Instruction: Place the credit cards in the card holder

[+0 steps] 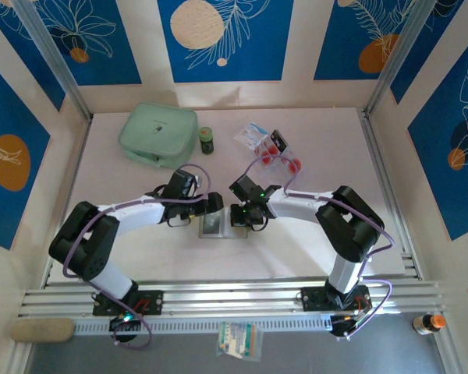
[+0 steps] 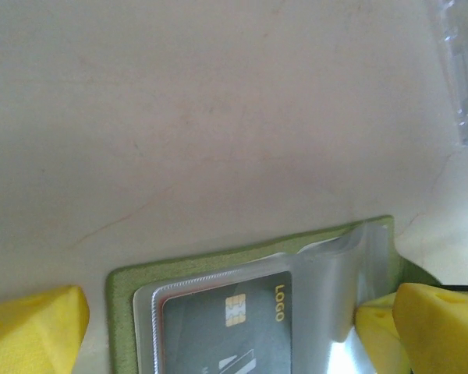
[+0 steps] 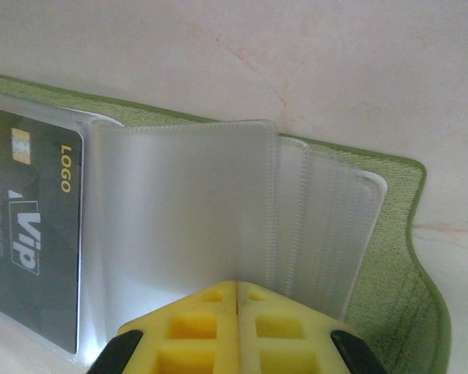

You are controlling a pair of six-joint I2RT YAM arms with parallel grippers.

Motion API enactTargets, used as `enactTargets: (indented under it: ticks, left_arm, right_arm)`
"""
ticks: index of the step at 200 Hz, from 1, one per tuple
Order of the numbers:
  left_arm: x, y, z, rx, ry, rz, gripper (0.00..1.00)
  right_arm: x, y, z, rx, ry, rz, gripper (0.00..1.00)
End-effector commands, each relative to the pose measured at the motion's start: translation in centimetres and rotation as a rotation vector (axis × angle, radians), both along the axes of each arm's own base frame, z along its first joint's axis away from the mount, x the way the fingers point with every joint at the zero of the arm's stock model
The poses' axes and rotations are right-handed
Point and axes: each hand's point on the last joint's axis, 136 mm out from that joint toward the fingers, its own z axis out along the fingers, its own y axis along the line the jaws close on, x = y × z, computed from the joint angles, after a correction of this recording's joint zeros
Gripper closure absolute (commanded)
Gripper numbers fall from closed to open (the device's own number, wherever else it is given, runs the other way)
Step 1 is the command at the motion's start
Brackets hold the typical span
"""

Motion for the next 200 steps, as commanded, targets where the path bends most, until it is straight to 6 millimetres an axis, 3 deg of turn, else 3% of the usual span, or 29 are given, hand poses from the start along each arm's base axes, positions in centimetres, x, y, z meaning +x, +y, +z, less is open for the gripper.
enactTargets:
  ticks: [1, 43, 110, 200]
  left_arm:
    - [-0.2, -0.5, -0.4, 0.034, 0.007, -0.043, 0.00]
    - [-0.6, -1.5, -0.5, 0.031, 0.020, -0.075, 0.00]
    - [-0.7, -3.6, 1.2, -0.020, -0.003, -0.107, 0.00]
    - [-0.3, -4.3, 5.1, -0.195, -0.083, -0.026, 0.00]
  right_arm:
    - [-2.9, -3.2, -3.9, -0.136, 0.122, -0.015, 1.00]
    - [-3.0, -3.2, -4.0, -0.136, 0.124, -0.015, 1.00]
    - [-3.2, -3.3, -4.2, -0.135, 0.126, -0.016, 1.00]
    - [-3.1, -3.2, -4.1, -0.131, 0.121, -0.013, 1.00]
